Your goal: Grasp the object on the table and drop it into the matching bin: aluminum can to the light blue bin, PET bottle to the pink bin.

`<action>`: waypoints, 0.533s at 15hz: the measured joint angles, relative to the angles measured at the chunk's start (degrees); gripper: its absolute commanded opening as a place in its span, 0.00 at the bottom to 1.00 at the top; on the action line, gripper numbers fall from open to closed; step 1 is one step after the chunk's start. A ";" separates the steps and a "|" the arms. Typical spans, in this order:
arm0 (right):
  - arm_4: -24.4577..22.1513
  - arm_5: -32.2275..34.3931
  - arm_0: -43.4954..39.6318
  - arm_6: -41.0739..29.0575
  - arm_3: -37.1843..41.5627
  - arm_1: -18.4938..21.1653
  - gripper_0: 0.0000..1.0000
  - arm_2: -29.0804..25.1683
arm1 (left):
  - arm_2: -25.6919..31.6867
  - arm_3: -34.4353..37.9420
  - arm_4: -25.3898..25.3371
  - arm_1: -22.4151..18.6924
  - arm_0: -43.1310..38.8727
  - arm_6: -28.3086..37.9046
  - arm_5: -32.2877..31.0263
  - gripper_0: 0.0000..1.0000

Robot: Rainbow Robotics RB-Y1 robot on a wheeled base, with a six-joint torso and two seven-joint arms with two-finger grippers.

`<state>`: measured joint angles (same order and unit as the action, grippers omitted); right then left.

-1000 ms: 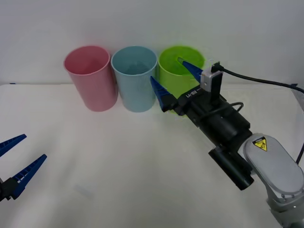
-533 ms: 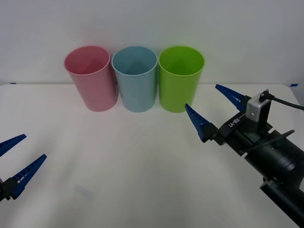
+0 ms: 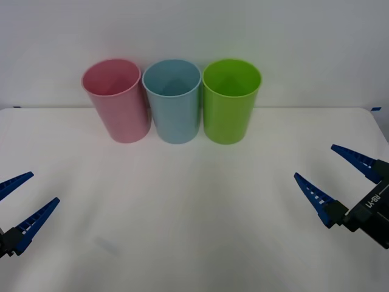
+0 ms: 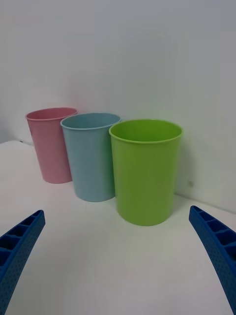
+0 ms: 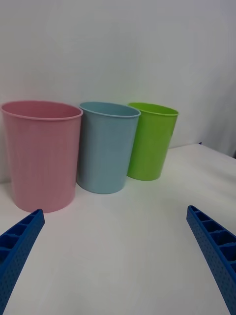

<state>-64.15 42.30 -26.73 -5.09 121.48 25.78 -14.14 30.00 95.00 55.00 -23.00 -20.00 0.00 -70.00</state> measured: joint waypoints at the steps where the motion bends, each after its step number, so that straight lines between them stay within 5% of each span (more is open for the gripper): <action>1: 1.19 1.58 -1.66 0.68 -0.01 -0.05 1.00 -1.87 | 0.00 0.00 0.00 0.00 0.00 0.00 0.00 1.00; 8: 8.87 6.74 -9.43 11.84 -3.25 -0.11 1.00 -8.71 | 0.00 0.00 0.00 0.00 0.00 0.00 0.00 1.00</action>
<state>-55.27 49.03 -36.17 6.75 118.23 25.67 -22.85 30.00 95.00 55.00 -23.00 -20.00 0.00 -70.00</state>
